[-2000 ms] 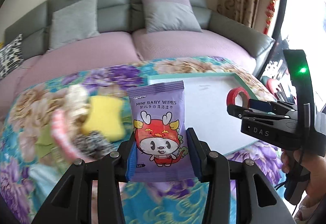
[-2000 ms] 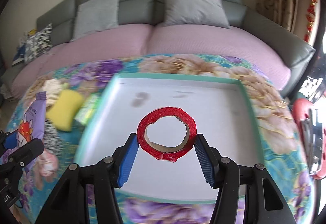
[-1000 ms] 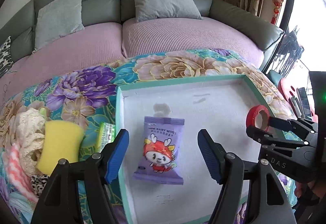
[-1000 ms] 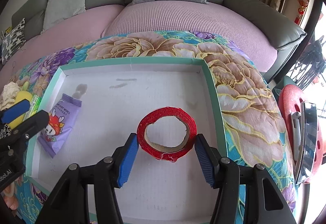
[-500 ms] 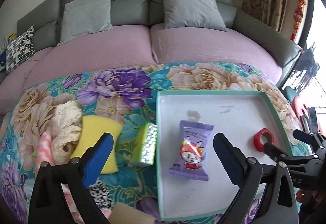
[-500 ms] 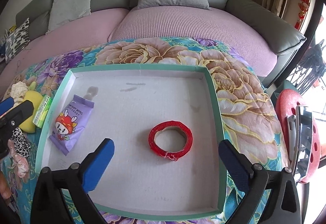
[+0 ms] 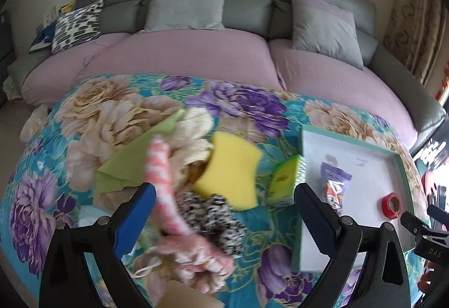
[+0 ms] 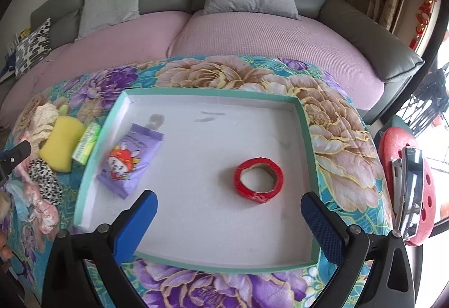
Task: Organize soft objects
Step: 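Grasp the blue face mask with the left tool while the right tool grasps the pink scrunchie bundle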
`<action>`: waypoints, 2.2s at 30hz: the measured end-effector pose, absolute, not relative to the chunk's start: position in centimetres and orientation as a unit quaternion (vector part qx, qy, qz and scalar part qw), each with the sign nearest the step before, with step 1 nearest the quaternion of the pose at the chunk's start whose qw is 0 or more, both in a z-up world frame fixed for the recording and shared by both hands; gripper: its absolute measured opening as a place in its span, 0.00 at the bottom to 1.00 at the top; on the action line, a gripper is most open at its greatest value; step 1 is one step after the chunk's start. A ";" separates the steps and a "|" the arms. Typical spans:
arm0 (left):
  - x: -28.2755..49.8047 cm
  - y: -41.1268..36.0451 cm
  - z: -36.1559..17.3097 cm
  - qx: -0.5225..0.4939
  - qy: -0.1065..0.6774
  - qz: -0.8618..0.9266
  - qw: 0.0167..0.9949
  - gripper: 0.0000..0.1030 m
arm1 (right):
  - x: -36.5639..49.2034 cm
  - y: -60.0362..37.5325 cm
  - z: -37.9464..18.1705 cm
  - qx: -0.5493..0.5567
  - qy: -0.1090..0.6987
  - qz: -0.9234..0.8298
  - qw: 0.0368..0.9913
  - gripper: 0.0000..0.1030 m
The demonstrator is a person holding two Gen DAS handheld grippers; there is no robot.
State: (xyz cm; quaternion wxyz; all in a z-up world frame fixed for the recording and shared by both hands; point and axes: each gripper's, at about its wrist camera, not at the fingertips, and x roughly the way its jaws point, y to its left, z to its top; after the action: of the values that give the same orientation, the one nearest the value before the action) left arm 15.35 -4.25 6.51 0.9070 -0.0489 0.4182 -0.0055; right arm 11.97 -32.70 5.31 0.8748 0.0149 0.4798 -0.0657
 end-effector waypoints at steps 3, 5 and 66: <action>14.2 -0.9 6.0 -0.085 0.417 0.024 0.905 0.97 | 11.6 -30.6 6.2 0.005 0.472 -0.038 0.881 1.00; 13.6 1.0 5.4 -0.104 0.420 0.047 0.900 0.99 | 11.3 -29.0 6.7 0.003 0.464 -0.019 0.886 1.00; 12.0 11.7 -2.8 -0.190 0.477 0.048 0.856 0.30 | 12.1 -6.5 -2.5 -0.045 0.482 0.203 0.851 0.51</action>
State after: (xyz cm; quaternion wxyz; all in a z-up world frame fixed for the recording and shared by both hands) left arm 12.02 11.70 -2.77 0.8565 -0.1902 0.4775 0.0478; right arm 12.06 -6.49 -2.51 0.8514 -0.0451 0.4815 0.2029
